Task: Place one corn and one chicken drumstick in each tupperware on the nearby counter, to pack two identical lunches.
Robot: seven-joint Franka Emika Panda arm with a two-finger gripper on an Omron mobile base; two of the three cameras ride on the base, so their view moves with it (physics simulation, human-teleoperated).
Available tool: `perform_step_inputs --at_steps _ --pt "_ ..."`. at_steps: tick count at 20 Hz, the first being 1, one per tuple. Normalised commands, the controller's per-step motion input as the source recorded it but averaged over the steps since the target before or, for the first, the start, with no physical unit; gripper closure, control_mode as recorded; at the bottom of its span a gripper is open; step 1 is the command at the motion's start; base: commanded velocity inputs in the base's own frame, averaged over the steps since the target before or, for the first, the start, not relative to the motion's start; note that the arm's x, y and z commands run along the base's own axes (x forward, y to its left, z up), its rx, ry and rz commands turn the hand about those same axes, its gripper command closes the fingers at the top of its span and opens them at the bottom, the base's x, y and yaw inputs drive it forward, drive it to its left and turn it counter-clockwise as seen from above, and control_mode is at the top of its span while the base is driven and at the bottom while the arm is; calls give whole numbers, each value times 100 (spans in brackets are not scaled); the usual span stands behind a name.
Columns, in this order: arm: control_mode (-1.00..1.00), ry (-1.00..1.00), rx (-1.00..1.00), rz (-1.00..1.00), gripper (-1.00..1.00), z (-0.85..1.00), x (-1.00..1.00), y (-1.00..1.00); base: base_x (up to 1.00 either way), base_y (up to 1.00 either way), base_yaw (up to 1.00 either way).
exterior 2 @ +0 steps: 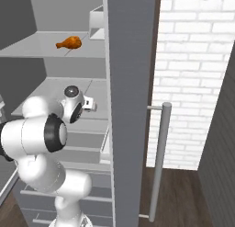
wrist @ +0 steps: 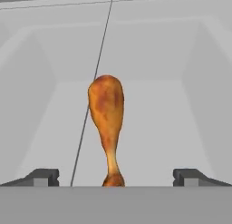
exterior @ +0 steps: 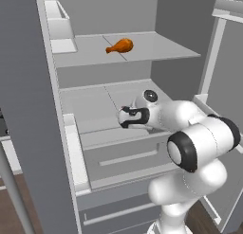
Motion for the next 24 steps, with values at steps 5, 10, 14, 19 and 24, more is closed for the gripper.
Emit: perform_step_inputs --at_steps 5,10,14,19,24 --pt "-100 0 0 0 -100 -11 65 0 0 0 0" --pt "-100 0 0 0 -100 -17 49 1 0 0 0" --pt "-100 0 -2 0 -100 -35 15 9 0 0 0" --pt "-100 -5 -5 0 -100 -58 -14 2 0 0 0" --pt "-100 -4 -7 0 -100 -60 -12 25 0 0 0"
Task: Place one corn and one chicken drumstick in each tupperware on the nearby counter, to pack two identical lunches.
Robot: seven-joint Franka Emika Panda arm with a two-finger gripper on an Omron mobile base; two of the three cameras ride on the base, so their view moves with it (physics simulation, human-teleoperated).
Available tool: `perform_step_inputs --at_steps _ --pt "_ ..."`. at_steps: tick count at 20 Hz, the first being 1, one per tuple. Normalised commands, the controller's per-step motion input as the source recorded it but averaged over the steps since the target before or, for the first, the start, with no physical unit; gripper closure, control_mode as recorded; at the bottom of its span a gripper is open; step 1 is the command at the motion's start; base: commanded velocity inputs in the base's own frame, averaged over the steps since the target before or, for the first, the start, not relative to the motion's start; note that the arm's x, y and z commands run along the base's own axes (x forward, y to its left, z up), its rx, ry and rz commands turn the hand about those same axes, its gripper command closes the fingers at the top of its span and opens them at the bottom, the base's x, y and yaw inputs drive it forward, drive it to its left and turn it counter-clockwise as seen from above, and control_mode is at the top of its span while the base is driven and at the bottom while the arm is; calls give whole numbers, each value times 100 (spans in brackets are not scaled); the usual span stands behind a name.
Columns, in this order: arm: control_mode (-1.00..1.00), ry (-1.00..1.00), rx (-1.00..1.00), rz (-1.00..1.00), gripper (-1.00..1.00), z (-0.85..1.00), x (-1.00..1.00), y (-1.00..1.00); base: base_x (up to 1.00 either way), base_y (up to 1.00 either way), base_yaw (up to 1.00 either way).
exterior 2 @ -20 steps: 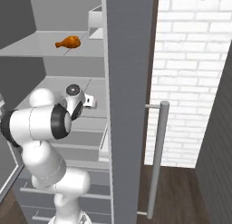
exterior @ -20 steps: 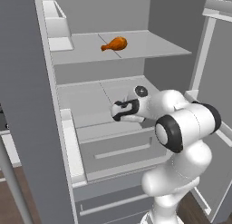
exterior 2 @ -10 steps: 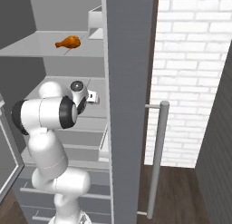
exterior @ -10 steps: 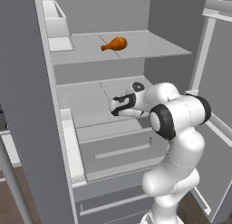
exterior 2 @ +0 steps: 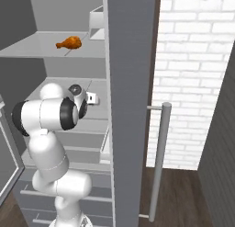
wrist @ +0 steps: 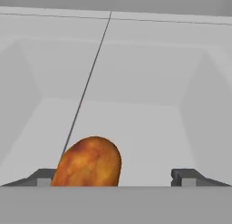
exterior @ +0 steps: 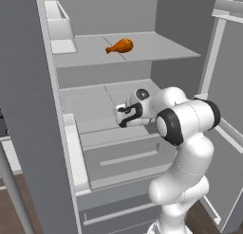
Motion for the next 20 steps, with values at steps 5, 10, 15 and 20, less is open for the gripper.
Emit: perform_step_inputs --at_steps 5,10,15,20 --pt "-100 -2 -6 -1 100 -55 -15 51 0 0 0" --pt "-100 -2 0 -2 100 -43 -33 35 0 0 0" --pt "-100 -8 1 -1 100 -11 -66 9 0 0 0" --pt "-100 -16 3 0 100 51 -98 0 0 0 0"
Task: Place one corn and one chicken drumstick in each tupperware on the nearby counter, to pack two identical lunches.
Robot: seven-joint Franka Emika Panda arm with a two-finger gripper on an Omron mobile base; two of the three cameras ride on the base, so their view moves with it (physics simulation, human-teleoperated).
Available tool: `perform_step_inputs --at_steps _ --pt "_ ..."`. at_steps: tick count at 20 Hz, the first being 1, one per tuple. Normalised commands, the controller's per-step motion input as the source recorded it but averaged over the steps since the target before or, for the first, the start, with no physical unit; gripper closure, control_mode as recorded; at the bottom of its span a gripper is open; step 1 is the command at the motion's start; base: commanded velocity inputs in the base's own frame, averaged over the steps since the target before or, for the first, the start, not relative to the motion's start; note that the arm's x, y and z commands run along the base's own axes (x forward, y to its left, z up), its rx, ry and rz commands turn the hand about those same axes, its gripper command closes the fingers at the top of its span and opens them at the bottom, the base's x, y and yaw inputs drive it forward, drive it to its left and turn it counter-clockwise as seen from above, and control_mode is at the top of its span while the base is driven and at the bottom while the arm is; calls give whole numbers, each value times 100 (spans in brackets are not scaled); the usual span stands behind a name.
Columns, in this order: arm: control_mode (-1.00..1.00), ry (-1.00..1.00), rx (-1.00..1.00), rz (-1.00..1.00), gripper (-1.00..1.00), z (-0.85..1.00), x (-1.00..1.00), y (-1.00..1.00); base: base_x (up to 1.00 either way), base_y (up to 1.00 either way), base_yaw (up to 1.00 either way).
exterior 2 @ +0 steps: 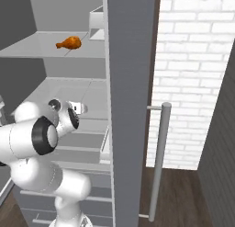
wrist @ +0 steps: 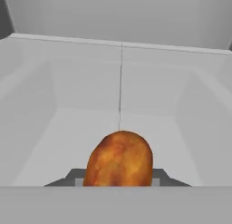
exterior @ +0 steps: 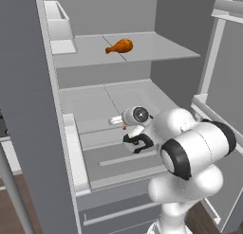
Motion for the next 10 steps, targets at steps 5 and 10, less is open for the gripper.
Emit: perform_step_inputs --at_steps 5,10 --pt "-100 -3 0 0 100 100 -26 21 0 0 0" --pt "-100 11 0 0 100 100 -23 22 0 0 0"
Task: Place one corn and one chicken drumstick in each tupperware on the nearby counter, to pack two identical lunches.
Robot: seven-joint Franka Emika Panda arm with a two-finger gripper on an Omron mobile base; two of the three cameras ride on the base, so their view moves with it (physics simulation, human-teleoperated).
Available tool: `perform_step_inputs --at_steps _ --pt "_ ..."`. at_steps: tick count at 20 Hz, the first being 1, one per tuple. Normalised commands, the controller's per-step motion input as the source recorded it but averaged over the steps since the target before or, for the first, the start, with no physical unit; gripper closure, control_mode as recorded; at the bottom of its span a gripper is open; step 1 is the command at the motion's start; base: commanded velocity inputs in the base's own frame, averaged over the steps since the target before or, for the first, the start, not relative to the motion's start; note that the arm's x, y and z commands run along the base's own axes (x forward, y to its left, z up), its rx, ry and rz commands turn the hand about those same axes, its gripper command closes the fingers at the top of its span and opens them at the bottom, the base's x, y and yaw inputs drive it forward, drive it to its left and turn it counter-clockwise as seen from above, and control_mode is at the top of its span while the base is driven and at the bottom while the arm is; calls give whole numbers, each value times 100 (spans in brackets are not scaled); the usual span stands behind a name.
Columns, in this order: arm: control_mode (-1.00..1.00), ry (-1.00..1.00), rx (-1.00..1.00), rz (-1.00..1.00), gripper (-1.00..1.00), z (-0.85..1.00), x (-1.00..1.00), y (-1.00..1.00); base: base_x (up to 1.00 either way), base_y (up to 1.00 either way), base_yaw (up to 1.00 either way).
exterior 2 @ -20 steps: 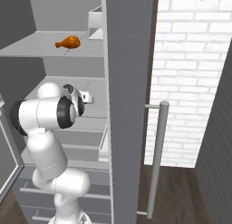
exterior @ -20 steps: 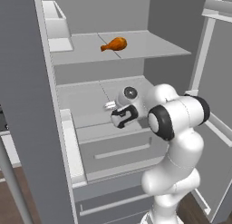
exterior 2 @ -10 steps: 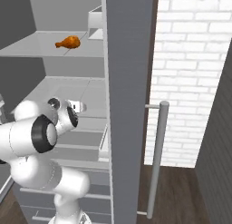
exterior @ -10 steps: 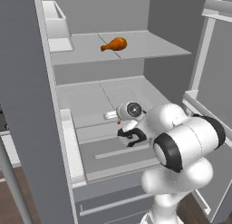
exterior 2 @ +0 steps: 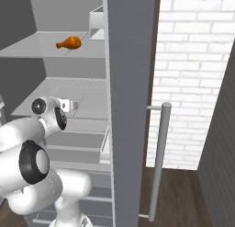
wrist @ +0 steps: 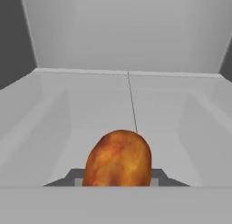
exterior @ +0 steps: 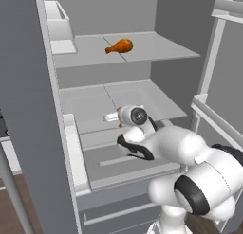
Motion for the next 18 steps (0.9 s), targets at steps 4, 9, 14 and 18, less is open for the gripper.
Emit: perform_step_inputs --at_steps 4,9,14,18 --pt "-100 19 0 0 100 82 -65 4 0 0 0" --pt "-100 15 0 0 100 76 -78 0 0 0 0" --pt "-100 5 0 0 100 44 -97 0 0 0 0" --pt "-100 1 0 0 100 37 -92 -5 0 0 0"
